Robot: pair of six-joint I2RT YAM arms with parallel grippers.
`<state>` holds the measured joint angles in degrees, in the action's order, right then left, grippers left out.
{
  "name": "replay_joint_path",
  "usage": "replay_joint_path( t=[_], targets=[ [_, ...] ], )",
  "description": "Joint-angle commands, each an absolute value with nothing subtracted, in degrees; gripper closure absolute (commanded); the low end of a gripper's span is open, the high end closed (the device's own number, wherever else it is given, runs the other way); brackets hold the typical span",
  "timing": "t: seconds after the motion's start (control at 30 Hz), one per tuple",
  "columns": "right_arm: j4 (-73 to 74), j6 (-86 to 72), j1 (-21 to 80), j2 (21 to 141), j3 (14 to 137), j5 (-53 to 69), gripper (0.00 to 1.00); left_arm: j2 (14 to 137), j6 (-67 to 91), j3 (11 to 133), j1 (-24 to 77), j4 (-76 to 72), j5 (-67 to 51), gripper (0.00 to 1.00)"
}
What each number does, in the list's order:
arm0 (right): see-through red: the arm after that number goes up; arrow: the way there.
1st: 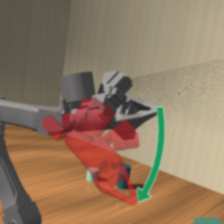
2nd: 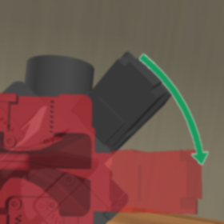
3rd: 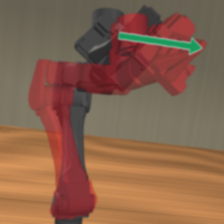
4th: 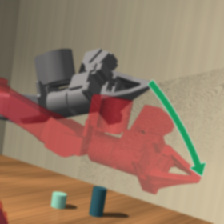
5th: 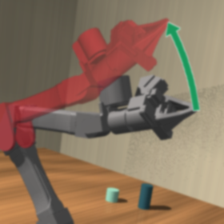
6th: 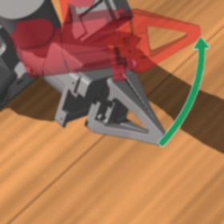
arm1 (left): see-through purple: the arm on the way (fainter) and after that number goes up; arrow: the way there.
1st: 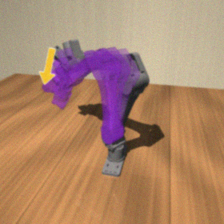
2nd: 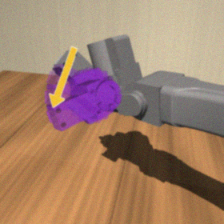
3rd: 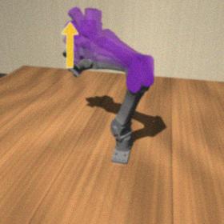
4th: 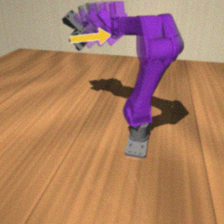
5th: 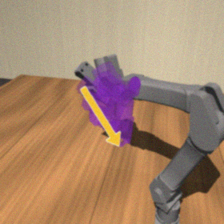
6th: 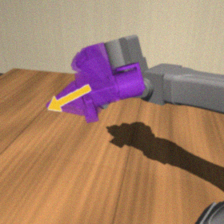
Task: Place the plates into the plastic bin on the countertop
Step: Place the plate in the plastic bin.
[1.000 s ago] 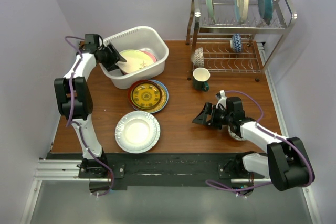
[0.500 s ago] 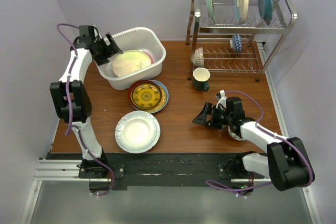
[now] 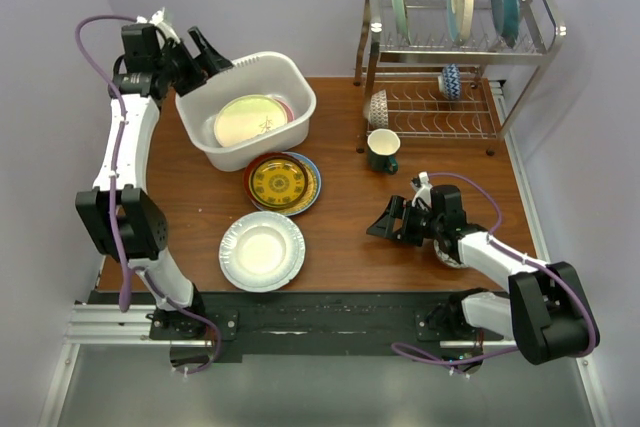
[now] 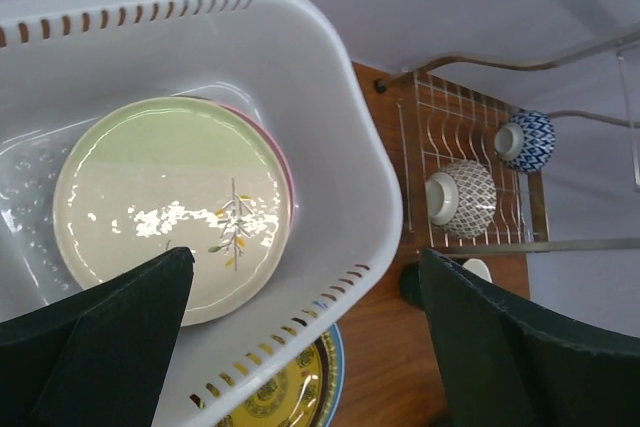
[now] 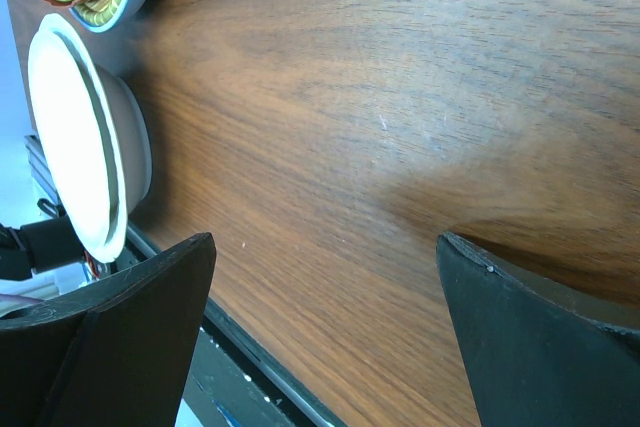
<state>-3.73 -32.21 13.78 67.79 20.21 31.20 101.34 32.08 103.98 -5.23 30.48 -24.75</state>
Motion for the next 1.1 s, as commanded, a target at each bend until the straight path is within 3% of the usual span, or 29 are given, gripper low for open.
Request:
replay_joint_path(
  t=[0.0,0.3,0.53,0.8,1.07],
  targets=[
    [1.6,-30.6,13.9,68.0,17.9,28.7,0.03,95.5,32.4,102.9,-3.1,30.0,-28.0,0.0],
    [1.6,-30.8,13.9,67.3,17.7,28.5,0.03,85.9,29.8,93.0,3.9,34.7,-24.5,0.04],
    [1.0,-31.4,13.9,67.7,17.7,28.2,0.05,75.6,30.4,76.9,5.8,33.3,-23.2,0.09],
    [-1.1,-32.6,16.6,75.5,20.9,27.3,0.11,69.2,30.2,63.5,5.9,32.7,-23.1,0.16],
    [-4.3,-35.5,22.3,82.3,25.3,22.9,0.18,67.6,29.1,57.8,6.0,35.9,-17.5,0.25]
  ],
)
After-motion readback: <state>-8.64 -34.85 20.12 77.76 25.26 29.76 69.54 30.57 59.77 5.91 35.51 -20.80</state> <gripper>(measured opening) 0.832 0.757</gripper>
